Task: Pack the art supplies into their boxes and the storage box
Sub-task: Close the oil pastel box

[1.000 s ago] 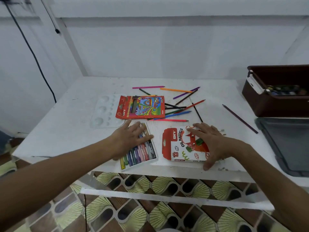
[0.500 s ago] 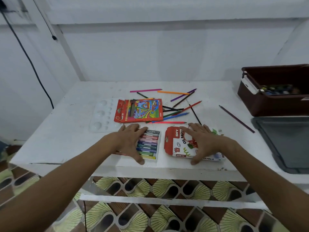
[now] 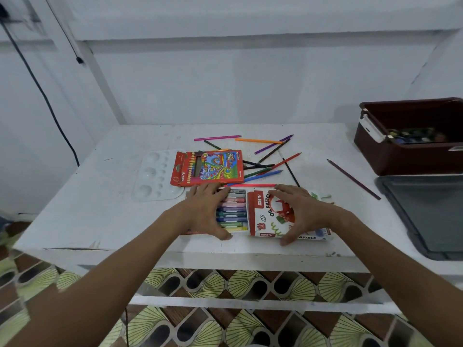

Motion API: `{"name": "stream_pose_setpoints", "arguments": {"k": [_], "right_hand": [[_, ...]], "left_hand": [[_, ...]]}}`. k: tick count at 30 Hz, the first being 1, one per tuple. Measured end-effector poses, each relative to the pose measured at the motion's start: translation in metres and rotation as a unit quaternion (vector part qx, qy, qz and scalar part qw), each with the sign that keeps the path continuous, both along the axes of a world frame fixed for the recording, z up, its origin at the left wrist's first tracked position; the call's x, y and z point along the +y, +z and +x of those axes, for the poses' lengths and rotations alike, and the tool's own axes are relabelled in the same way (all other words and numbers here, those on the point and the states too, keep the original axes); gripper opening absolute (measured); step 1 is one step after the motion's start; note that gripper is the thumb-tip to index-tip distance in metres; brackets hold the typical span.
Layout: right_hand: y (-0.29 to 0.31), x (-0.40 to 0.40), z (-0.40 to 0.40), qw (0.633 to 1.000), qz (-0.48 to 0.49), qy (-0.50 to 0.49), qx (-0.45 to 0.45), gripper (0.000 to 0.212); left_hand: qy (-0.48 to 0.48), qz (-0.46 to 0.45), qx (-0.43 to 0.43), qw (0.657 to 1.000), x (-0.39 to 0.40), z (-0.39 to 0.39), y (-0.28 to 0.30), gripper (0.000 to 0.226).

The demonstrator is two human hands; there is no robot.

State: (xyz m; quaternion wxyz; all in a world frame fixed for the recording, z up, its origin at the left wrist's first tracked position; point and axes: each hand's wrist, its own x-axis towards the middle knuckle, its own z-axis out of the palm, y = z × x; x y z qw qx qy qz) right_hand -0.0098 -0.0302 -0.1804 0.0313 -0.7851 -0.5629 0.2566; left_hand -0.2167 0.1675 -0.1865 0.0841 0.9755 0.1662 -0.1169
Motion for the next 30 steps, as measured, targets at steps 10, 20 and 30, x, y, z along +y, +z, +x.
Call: {"name": "stream_pose_setpoints", "arguments": {"k": [10, 20, 30], "right_hand": [[-0.006, 0.002, -0.003, 1.000, 0.017, 0.021, 0.010, 0.130], [0.004, 0.004, -0.003, 0.999, 0.006, 0.005, 0.053, 0.122], [-0.011, 0.008, -0.005, 0.999, 0.030, 0.015, 0.002, 0.129]], "left_hand": [[-0.023, -0.077, -0.015, 0.997, 0.000, 0.009, -0.009, 0.125], [0.006, -0.087, 0.013, 0.996, -0.004, 0.017, -0.004, 0.116], [-0.003, -0.104, -0.016, 0.994, -0.009, 0.012, -0.010, 0.130]]}}
